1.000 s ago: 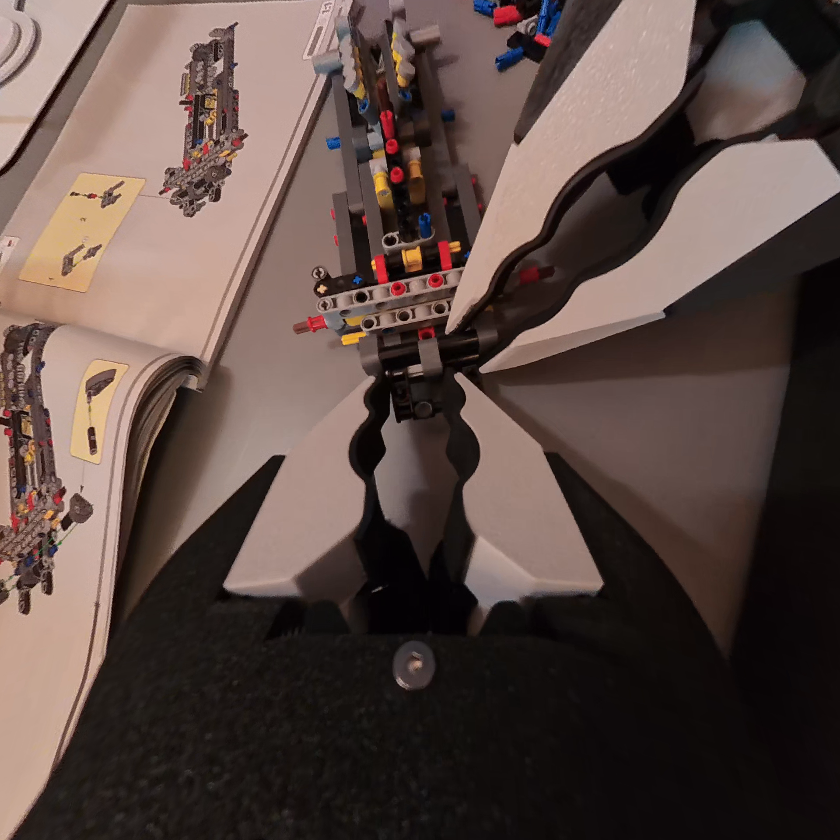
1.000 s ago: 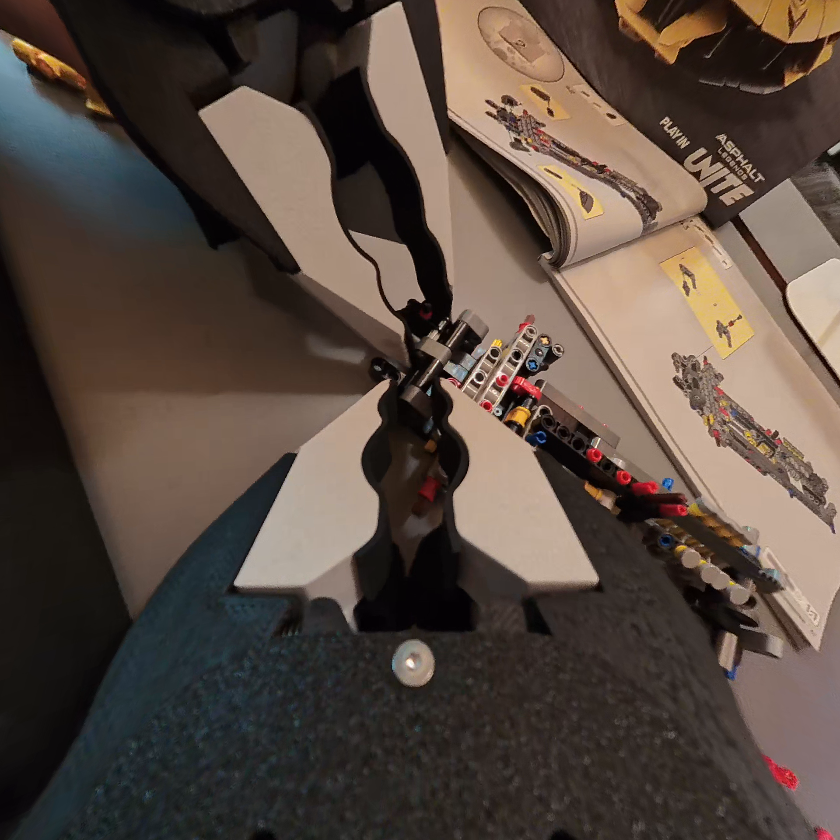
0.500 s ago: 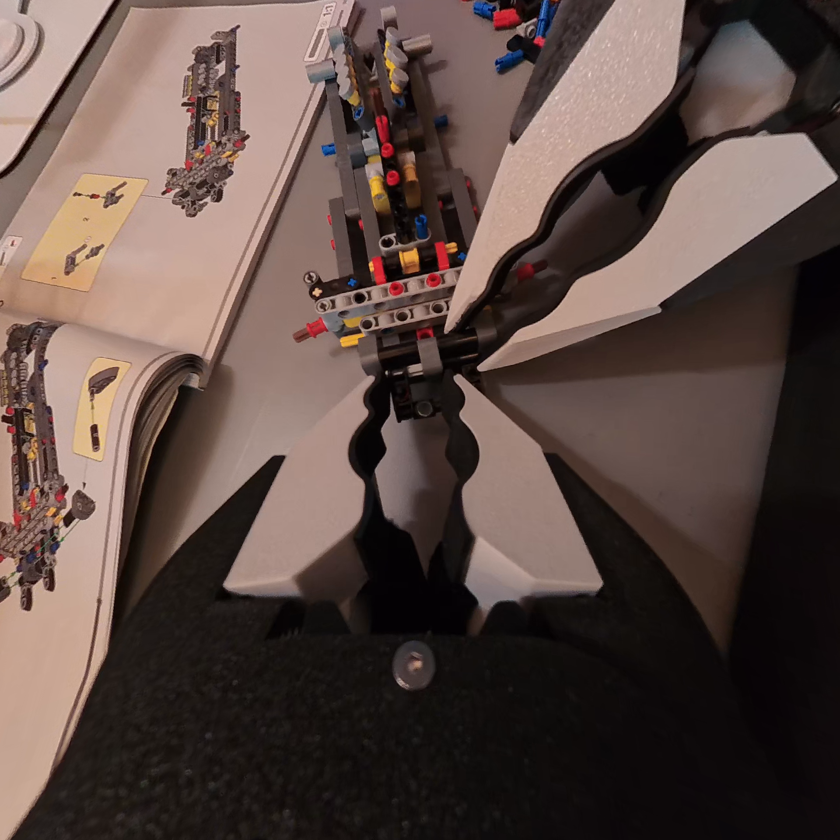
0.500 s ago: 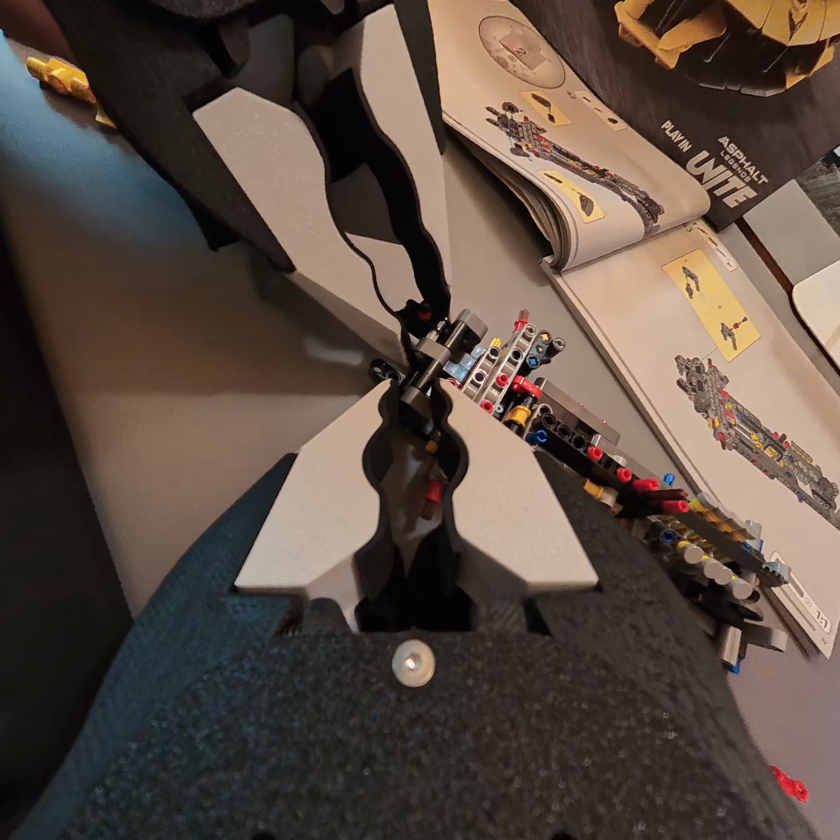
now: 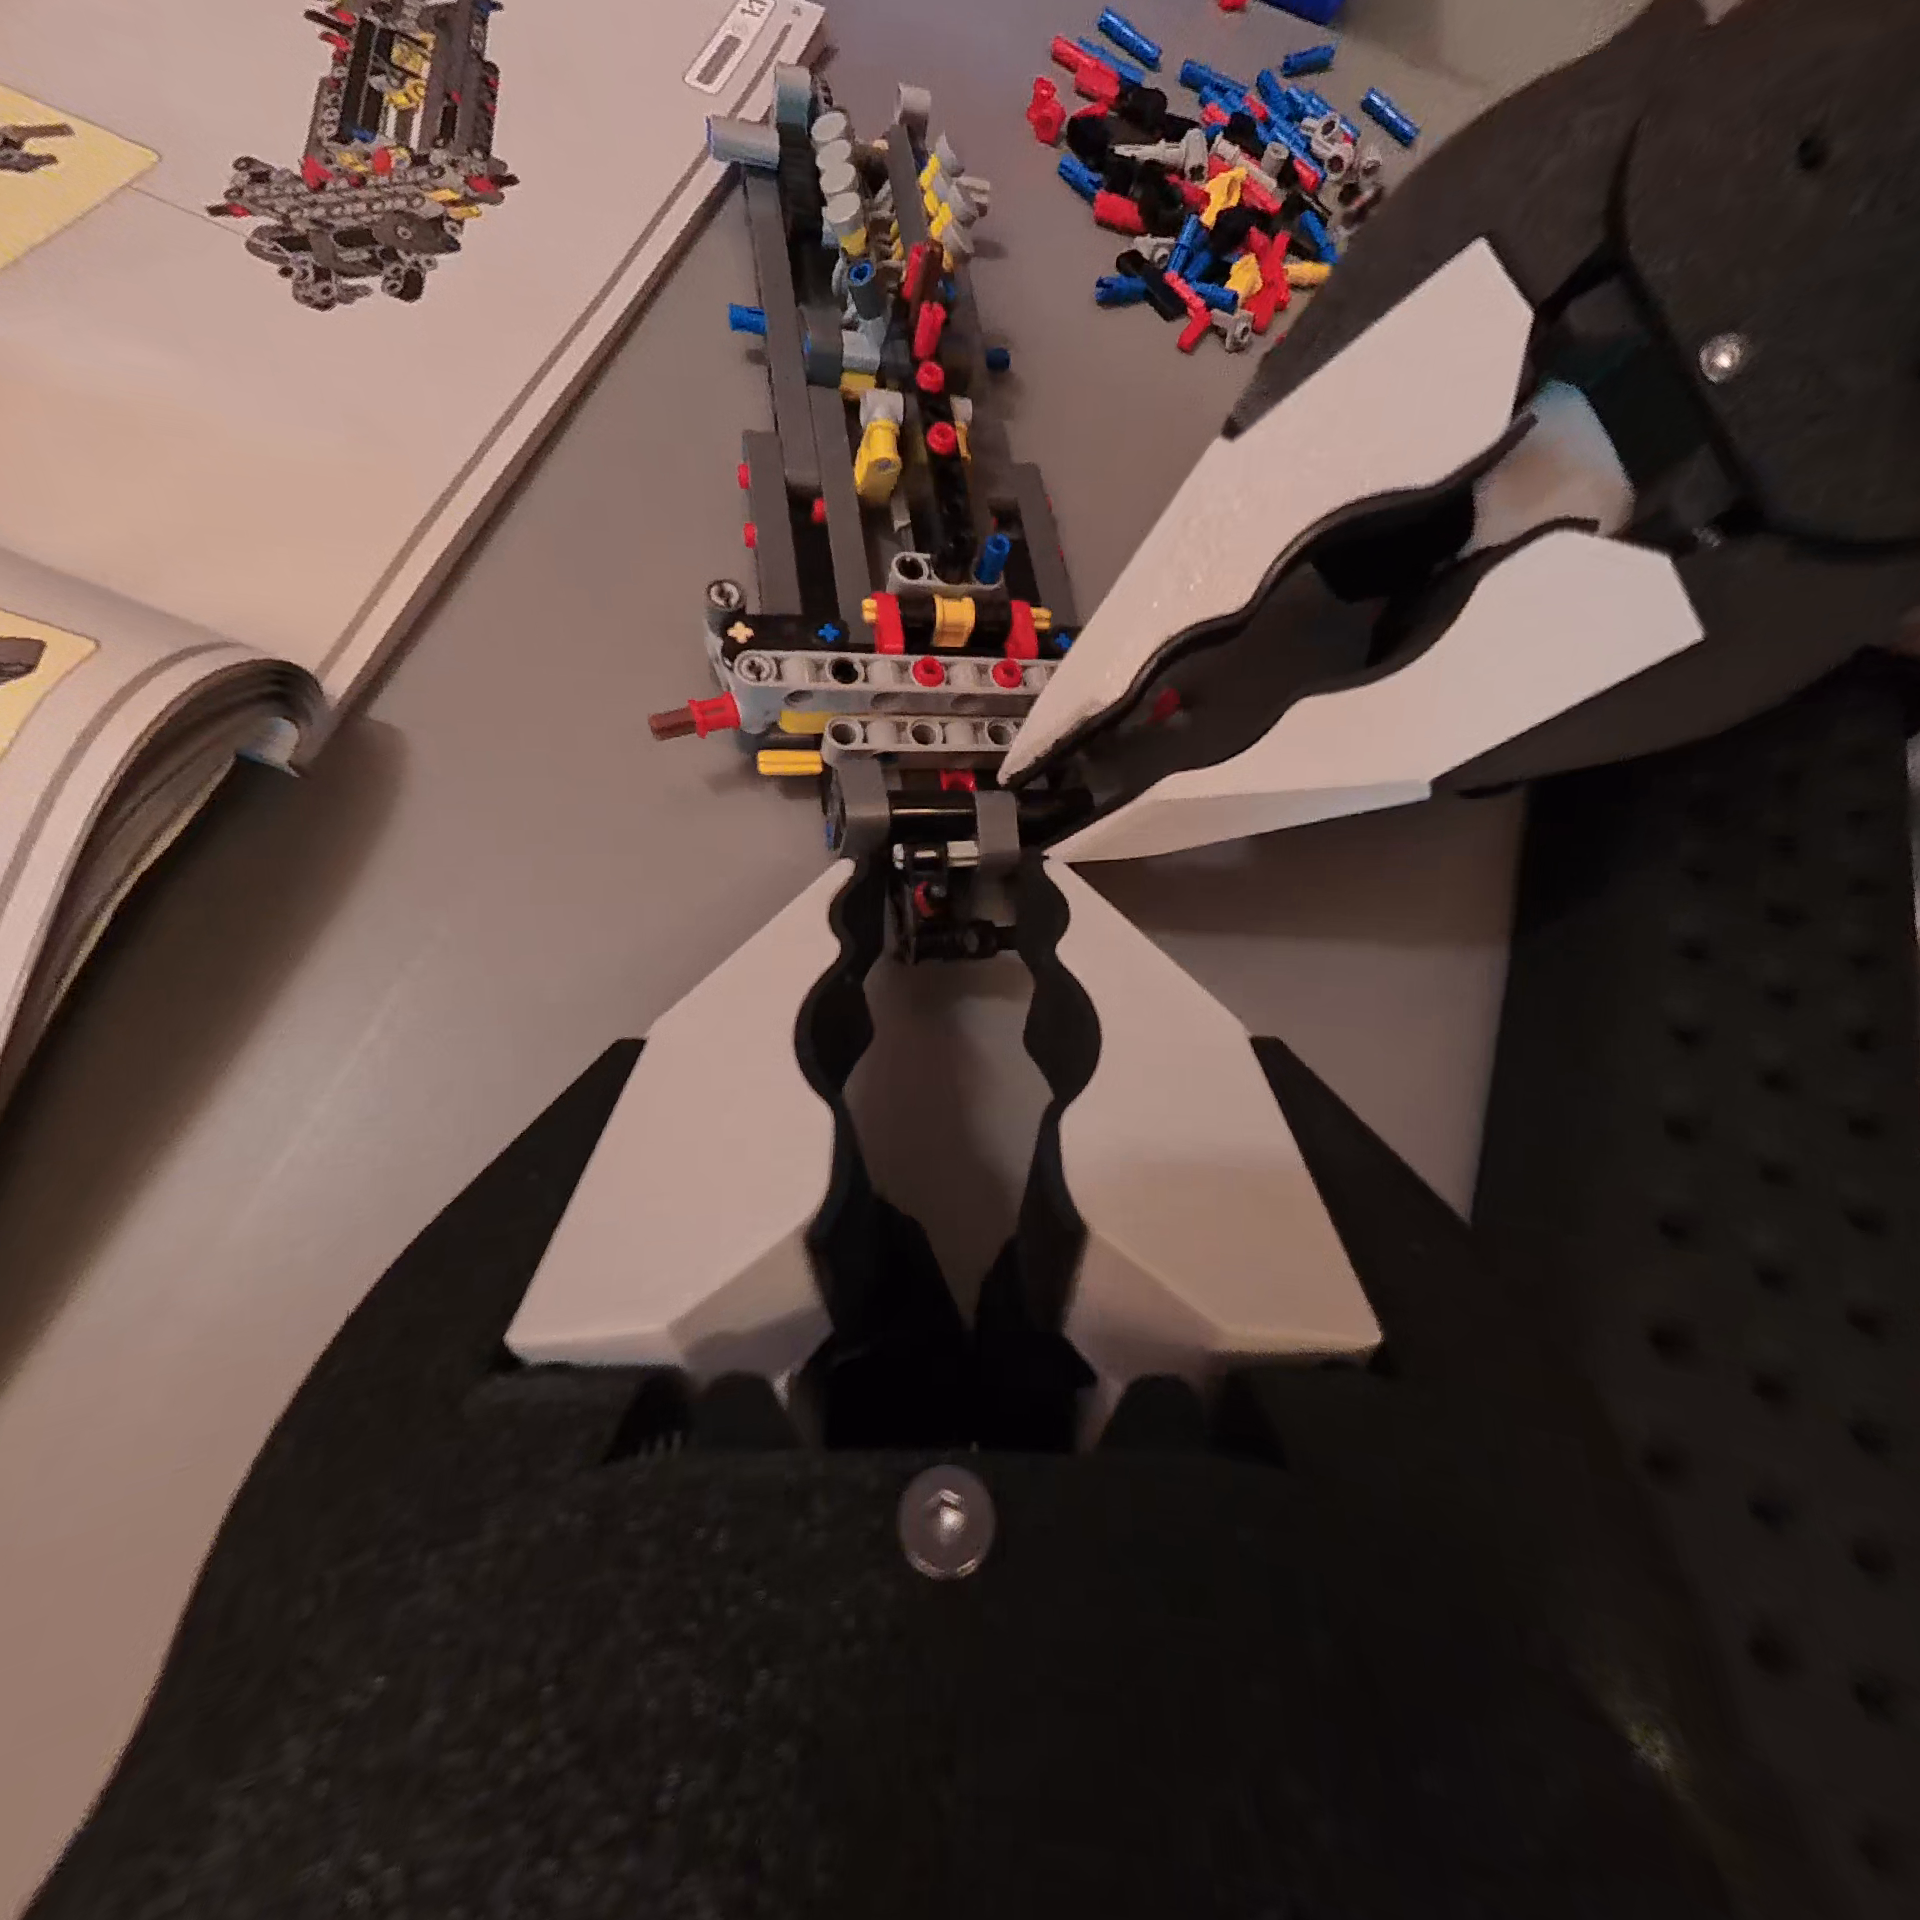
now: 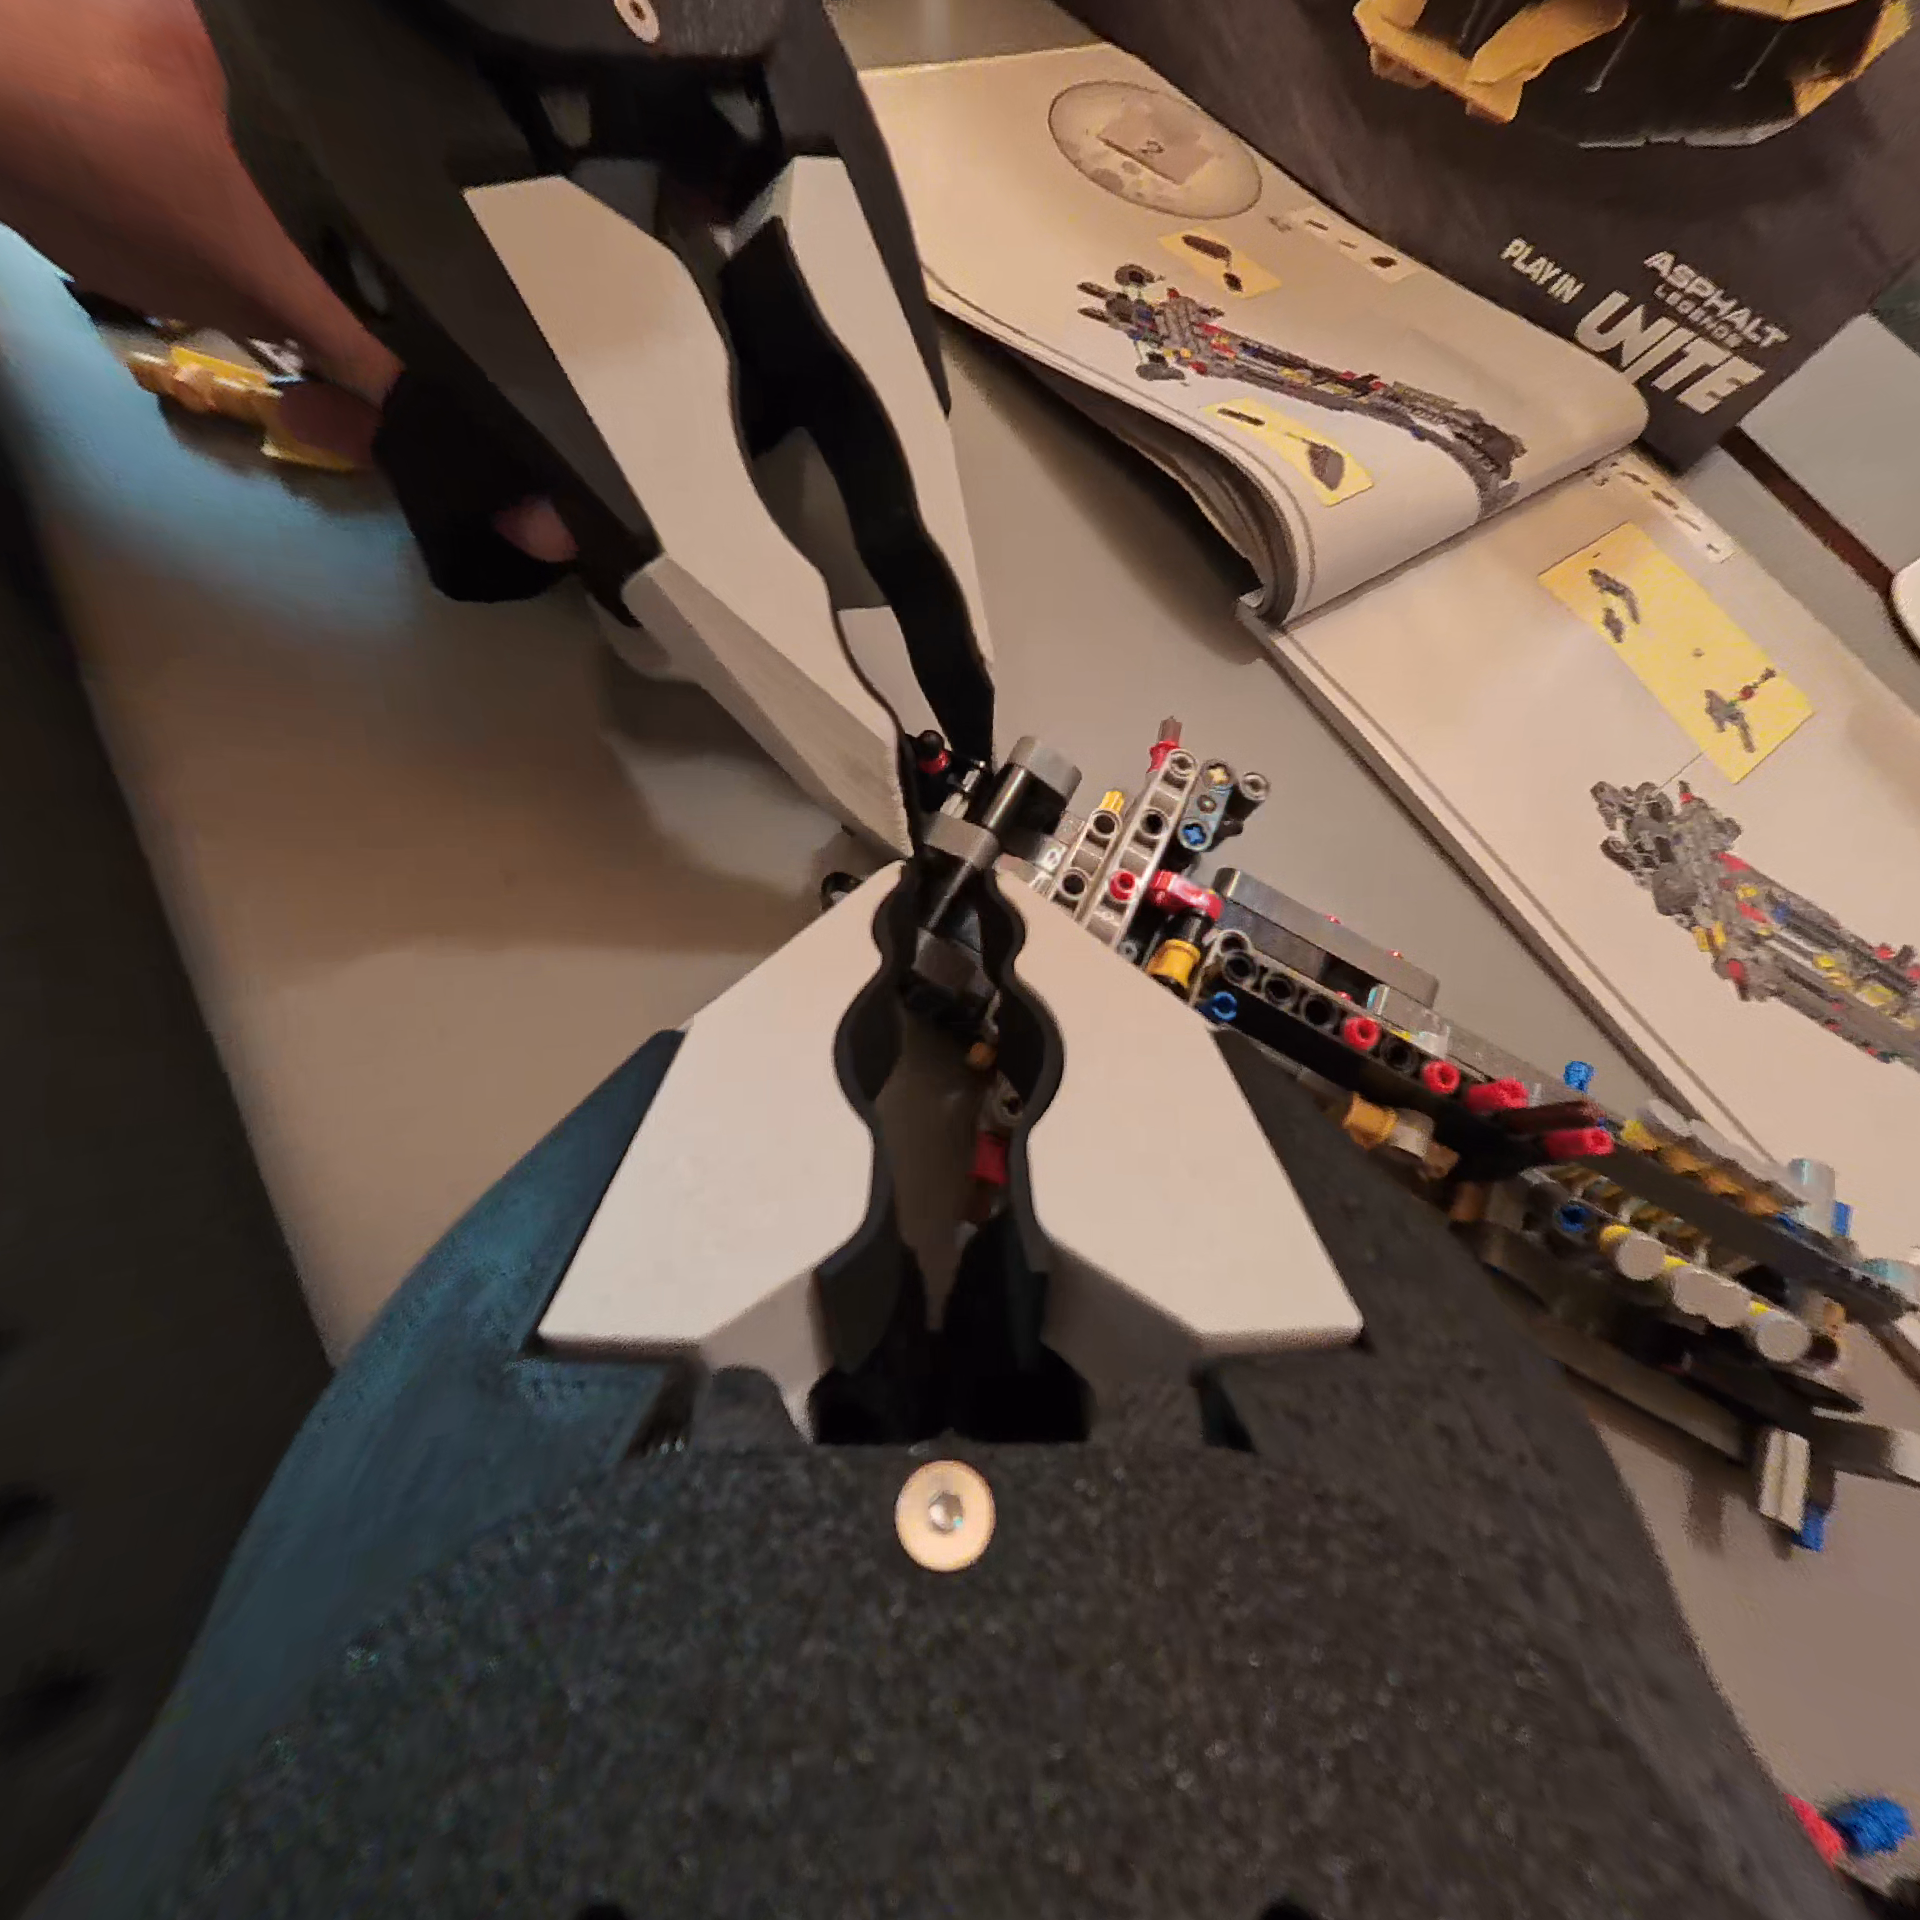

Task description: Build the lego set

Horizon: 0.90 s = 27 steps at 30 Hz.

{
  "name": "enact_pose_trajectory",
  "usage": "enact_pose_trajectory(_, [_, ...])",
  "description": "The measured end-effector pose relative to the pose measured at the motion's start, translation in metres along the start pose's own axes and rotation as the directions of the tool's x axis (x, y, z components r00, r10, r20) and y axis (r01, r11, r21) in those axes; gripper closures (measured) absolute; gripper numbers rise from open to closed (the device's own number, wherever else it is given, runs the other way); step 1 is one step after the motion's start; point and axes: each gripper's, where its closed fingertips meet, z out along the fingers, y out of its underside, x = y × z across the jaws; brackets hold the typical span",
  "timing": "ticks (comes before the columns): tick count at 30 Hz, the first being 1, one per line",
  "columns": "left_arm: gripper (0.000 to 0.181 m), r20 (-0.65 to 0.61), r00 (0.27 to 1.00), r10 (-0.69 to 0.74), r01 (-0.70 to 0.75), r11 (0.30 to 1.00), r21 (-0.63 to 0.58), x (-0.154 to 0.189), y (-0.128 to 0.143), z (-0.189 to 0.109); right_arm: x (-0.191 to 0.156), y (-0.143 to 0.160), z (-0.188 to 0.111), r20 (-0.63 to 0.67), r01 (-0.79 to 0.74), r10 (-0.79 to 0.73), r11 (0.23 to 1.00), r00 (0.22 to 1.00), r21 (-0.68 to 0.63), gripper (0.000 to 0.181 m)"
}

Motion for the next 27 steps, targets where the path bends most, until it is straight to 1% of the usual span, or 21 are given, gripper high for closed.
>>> enact_pose_trajectory(2, [0.158, -0.007, 1.0, -0.011, 0.011, 1.0, 0.005, 0.0, 0.0, -0.002, 0.001, -0.001, 0.001, -0.031, -0.017, 0.017, 1.0, 0.999, -0.023, 0.172])
enact_pose_trajectory(5, [0.161, -0.023, 1.0, 0.01, -0.01, 1.0, -0.001, 0.0, 0.003, -0.007, 0.003, -0.001, 0.002, -0.06, -0.07, 0.068, 0.997, 0.996, -0.041, 0.173])
enact_pose_trajectory(7, [0.167, 0.001, 0.999, 0.037, -0.037, 0.999, -0.008, -0.002, 0.005, -0.005, 0.003, -0.001, 0.002, -0.067, -0.084, 0.081, 0.996, 0.994, -0.043, 0.174])
enact_pose_trajectory(13, [0.168, 0.035, 0.997, 0.071, -0.071, 0.997, -0.013, -0.003, 0.003, -0.004, 0.006, 0.0, 0.001, -0.084, -0.109, 0.105, 0.993, 0.991, -0.045, 0.173])
enact_pose_trajectory(14, [0.174, 0.056, 0.996, 0.073, -0.073, 0.997, -0.009, -0.005, 0.001, -0.004, 0.005, 0.002, 0.0, -0.089, -0.121, 0.116, 0.991, 0.989, -0.055, 0.173])
enact_pose_trajectory(17, [0.174, 0.06, 0.996, 0.062, -0.061, 0.998, -0.012, -0.004, 0.001, -0.004, 0.004, 0.007, -0.009, -0.134, -0.149, 0.138, 0.986, 0.981, -0.073, 0.17])
enact_pose_trajectory(19, [0.174, 0.053, 0.997, 0.058, -0.058, 0.998, -0.014, -0.001, 0.001, -0.004, 0.003, 0.011, -0.009, -0.157, -0.16, 0.145, 0.983, 0.977, -0.085, 0.16])
enact_pose_trajectory(21, [0.174, 0.032, 0.998, 0.05, -0.05, 0.999, -0.018, 0.004, 0.002, -0.002, 0.002, 0.012, -0.007, -0.169, -0.142, 0.125, 0.985, 0.978, -0.096, 0.165])
enact_pose_trajectory(23, [0.174, 0.04, 0.997, 0.066, -0.065, 0.998, -0.028, 0.004, 0.003, -0.002, 0.0, 0.012, -0.004, -0.165, -0.126, 0.109, 0.987, 0.98, -0.101, 0.171])
enact_pose_trajectory(27, [0.173, 0.009, 0.999, 0.05, -0.05, 0.998, -0.025, 0.009, 0.006, 0.0, -0.001, 0.014, -0.007, -0.13, -0.174, 0.162, 0.98, 0.978, -0.092, 0.175])
